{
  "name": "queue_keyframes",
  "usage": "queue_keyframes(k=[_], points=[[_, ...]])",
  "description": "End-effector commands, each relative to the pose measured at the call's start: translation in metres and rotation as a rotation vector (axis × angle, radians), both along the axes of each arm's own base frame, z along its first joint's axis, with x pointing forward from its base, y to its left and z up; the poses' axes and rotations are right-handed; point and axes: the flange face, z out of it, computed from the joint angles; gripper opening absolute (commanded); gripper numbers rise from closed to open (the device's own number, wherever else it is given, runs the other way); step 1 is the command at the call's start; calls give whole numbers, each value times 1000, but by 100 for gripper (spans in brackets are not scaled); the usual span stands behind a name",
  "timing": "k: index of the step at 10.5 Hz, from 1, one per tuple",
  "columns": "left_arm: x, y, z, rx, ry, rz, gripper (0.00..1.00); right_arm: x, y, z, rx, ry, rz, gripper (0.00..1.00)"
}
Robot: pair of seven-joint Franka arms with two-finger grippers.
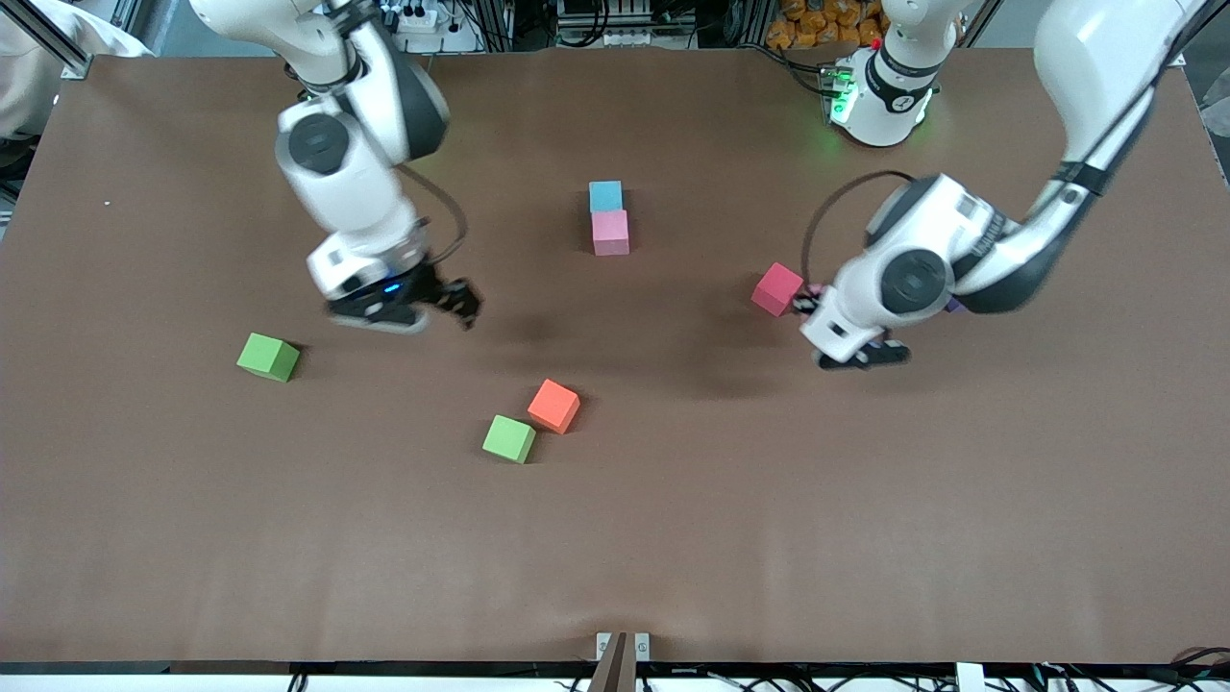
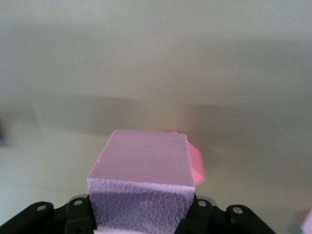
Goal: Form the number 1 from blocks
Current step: 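Carry the pink cube to the line while the right gripper reaches the green cube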
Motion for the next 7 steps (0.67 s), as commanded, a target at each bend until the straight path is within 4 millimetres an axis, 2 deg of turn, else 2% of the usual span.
queue_keyframes(k=[1,2,3,4,5,7], points=[[-45,-61,13,11,21,62,0,31,-55,15,-27,-34,11,100],[-58,-94,16,-6,24,75,0,43,-73,9,-40,-31,24,100],[-66,-118,19,-17,26,95,0,56,-91,8,-41,-37,-7,100],[-85,-144,15,-14,27,99,0,65,-106,8,-39,-41,-37,100],[-98,-164,11,-23,10,114,0,70,-114,10,-39,-45,-52,100],[-141,-206,-16,17,15,84,0,74,-116,5,-40,-42,-57,100]])
